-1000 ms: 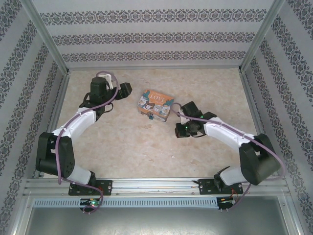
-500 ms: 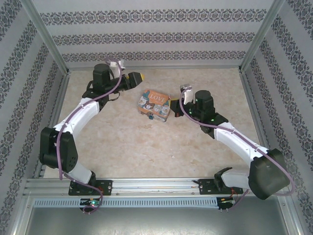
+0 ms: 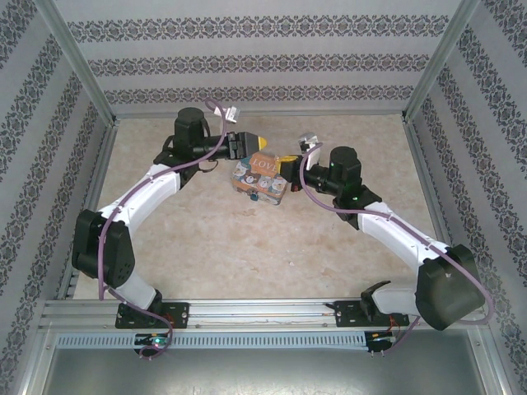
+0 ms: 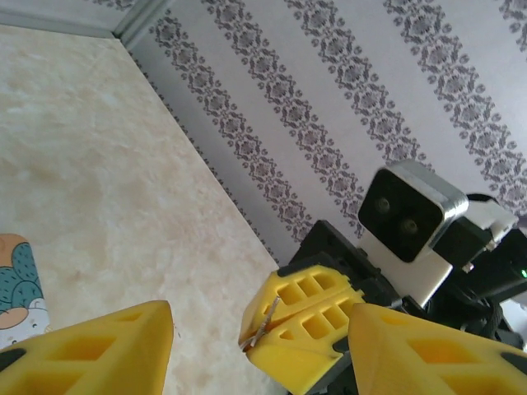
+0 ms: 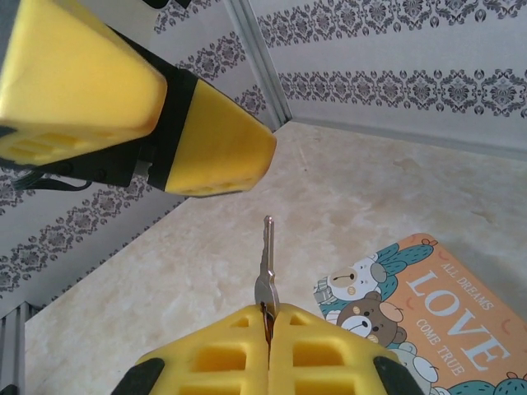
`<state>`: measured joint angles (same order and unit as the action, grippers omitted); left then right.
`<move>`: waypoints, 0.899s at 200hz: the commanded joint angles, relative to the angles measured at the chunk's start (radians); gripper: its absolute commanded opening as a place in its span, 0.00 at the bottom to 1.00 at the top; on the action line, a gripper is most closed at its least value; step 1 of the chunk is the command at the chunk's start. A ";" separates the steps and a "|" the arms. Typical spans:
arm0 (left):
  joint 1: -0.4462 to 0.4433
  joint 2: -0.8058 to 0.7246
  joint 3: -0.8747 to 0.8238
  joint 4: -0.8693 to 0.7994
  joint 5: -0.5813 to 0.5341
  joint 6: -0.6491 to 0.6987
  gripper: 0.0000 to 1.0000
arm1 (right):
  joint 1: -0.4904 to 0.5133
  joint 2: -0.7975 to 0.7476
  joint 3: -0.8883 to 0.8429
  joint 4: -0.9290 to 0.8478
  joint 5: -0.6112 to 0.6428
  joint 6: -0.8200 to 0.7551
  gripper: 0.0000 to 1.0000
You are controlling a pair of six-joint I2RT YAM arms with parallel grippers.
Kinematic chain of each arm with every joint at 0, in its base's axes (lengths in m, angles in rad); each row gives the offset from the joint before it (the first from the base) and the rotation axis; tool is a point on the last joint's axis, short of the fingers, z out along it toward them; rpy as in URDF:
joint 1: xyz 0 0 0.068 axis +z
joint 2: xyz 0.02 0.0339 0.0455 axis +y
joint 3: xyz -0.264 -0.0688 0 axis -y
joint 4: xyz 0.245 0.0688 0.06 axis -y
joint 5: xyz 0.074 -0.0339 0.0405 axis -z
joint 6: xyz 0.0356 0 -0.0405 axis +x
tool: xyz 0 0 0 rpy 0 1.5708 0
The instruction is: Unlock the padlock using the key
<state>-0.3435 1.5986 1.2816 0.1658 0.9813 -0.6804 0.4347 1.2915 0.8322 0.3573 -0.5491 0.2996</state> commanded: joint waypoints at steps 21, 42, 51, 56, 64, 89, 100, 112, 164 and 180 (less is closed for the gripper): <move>-0.038 0.015 0.026 0.013 0.050 0.058 0.51 | 0.025 0.011 0.033 0.040 -0.031 -0.001 0.00; -0.046 0.016 0.027 -0.003 0.063 0.076 0.48 | 0.036 0.011 0.037 0.039 -0.031 0.001 0.00; -0.048 0.017 0.028 -0.017 0.063 0.088 0.47 | 0.041 0.012 0.039 0.040 -0.031 0.000 0.00; -0.050 0.016 0.028 -0.024 0.063 0.096 0.46 | 0.042 0.012 0.040 0.039 -0.031 0.001 0.00; -0.053 0.017 0.028 -0.034 0.063 0.104 0.45 | 0.044 0.014 0.044 0.039 -0.031 0.001 0.00; -0.058 0.018 0.027 -0.043 0.065 0.113 0.39 | 0.049 0.021 0.056 0.037 -0.037 0.001 0.00; -0.058 0.018 0.025 -0.043 0.063 0.114 0.35 | 0.053 0.027 0.062 0.036 -0.042 0.001 0.00; -0.058 0.018 0.023 -0.042 0.063 0.114 0.31 | 0.054 0.034 0.069 0.034 -0.047 0.003 0.00; -0.057 0.012 0.013 -0.034 0.042 0.119 0.14 | 0.065 0.049 0.075 0.026 -0.039 0.001 0.00; -0.057 0.011 0.013 -0.028 0.030 0.119 0.13 | 0.065 0.048 0.072 0.023 -0.037 0.001 0.00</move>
<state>-0.3908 1.6112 1.2816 0.1268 1.0054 -0.5808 0.4892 1.3300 0.8818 0.3569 -0.5709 0.3038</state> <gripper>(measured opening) 0.138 0.043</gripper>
